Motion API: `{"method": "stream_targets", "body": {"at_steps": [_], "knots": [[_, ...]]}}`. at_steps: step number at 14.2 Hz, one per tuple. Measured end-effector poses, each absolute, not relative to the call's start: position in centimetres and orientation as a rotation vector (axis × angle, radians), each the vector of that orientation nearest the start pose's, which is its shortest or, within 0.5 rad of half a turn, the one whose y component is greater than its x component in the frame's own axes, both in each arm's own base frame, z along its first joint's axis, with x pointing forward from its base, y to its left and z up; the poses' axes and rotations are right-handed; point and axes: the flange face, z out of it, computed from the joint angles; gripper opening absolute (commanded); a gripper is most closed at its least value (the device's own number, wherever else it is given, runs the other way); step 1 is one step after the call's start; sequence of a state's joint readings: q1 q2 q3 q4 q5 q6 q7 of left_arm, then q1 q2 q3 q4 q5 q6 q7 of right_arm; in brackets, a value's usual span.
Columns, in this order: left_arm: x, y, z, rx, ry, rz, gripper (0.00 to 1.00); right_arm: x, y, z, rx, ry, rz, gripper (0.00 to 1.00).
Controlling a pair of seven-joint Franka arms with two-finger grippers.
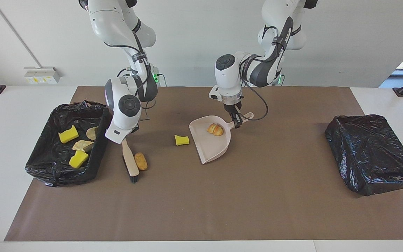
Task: Sweep and dump trash in bin
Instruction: 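Sweep the remaining bread and sponge pieces into the dustpan with the right gripper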
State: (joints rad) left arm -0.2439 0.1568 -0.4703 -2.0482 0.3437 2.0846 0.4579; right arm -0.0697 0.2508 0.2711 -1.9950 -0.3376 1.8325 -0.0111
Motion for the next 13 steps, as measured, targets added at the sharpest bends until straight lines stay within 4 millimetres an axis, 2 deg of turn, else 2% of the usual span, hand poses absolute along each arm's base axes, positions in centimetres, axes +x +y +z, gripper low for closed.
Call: {"method": "stream_targets", "body": {"at_steps": [3,6,13], "knots": [[44.1,-35.3,36.5,-2.268,1.824,0.100,0.00,50.9,12.9,31.9,-3.159,-0.550,0.661,0.00],[44.1,-35.3,36.4,-2.269,1.822,0.100,0.00,48.3,17.2,32.0,-3.060,-0.429,0.682,0.00],[44.0,-35.3,36.4,-2.288,1.819,0.105,0.00,44.7,25.6,32.5,-2.759,-0.180,0.729,0.00]]}}
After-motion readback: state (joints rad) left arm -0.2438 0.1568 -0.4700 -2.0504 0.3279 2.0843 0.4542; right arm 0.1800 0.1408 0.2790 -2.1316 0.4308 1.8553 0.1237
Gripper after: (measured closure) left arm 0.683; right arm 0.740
